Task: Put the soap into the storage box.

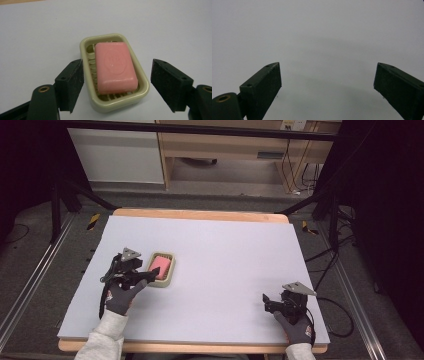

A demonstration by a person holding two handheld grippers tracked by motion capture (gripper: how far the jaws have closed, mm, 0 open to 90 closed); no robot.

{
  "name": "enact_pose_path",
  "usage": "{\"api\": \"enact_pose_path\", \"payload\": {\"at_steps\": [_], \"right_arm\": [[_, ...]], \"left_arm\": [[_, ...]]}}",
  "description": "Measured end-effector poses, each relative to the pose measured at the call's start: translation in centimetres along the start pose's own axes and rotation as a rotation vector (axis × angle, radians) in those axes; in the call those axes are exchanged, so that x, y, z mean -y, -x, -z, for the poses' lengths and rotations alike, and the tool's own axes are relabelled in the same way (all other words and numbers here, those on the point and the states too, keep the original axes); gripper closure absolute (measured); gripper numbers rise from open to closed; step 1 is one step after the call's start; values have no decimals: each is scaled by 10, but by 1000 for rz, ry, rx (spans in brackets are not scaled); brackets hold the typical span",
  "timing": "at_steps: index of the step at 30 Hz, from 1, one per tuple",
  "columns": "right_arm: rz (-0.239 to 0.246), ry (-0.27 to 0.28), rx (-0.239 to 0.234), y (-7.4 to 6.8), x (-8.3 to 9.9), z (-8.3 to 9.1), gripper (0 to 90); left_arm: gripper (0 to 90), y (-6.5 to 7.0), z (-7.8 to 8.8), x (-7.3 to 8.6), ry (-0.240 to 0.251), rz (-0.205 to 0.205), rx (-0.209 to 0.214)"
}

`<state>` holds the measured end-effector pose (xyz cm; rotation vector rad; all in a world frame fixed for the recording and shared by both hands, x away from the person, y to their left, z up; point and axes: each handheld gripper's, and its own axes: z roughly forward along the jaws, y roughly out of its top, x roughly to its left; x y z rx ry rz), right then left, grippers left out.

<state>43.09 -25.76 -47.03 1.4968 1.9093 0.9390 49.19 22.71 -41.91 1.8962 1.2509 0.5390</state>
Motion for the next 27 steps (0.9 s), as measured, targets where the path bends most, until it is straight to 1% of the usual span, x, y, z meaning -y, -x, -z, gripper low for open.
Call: {"api": "enact_pose_path", "payload": {"at_steps": [3, 6, 9, 11, 14, 16, 19, 23, 24, 25, 27], "right_arm": [[-1, 1, 3, 1, 0, 0, 77], [-2, 1, 4, 1, 0, 0, 77], [-4, -1, 7, 1, 0, 1, 76], [-6, -1, 11, 1, 0, 1, 76], [-9, 1, 11, 2, 1, 1, 75], [-8, 0, 15, 3, 1, 1, 75], [-2, 1, 20, 3, 0, 2, 75], [2, 2, 29, 4, 1, 2, 75], [-2, 2, 27, 5, 0, 2, 75], [-2, 3, 29, 5, 0, 2, 75], [-5, 2, 31, 7, 0, 3, 75]], "left_arm": [[263, -7, 7, 9, 8, 11, 5], [263, -13, 14, 20, 13, 19, 0], [263, -20, 21, 31, 14, 19, -11], [262, -25, 25, 38, 17, 28, -16], [263, -31, 30, 47, 16, 29, -32], [265, -34, 32, 53, 12, 34, -43], [266, -37, 33, 59, 8, 30, -59], [268, -38, 32, 65, -4, 33, -70], [268, -39, 32, 66, -7, 27, -74], [269, -38, 31, 67, -10, 31, -76], [269, -39, 30, 68, -18, 26, -79]]}}
